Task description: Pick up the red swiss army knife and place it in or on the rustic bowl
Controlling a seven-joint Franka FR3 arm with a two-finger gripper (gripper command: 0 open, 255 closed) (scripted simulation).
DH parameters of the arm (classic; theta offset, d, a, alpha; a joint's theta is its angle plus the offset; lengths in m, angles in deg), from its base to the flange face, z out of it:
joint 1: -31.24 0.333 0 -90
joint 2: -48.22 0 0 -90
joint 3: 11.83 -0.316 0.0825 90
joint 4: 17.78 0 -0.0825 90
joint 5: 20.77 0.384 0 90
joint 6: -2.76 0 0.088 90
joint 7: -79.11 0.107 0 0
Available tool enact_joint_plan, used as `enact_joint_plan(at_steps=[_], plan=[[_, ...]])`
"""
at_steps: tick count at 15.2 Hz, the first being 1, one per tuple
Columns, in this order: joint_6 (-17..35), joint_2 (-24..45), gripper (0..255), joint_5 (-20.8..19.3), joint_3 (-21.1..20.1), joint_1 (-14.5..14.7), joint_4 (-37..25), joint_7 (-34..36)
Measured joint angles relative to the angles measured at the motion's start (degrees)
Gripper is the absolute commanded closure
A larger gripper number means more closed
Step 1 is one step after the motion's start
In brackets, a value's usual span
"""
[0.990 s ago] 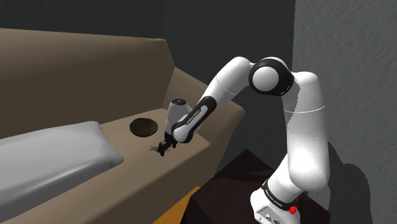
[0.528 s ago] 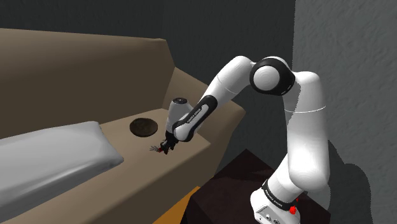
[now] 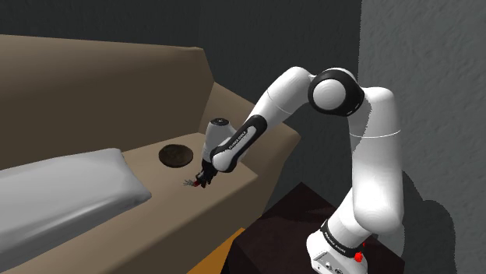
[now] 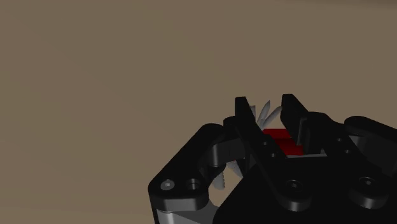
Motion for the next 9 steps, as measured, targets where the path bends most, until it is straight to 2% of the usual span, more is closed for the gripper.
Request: enact_joint_plan(at_steps=[9], plan=[[-4.9,-6.3,255,1.2,-1.4,-0.8,1.5,-0.7]])
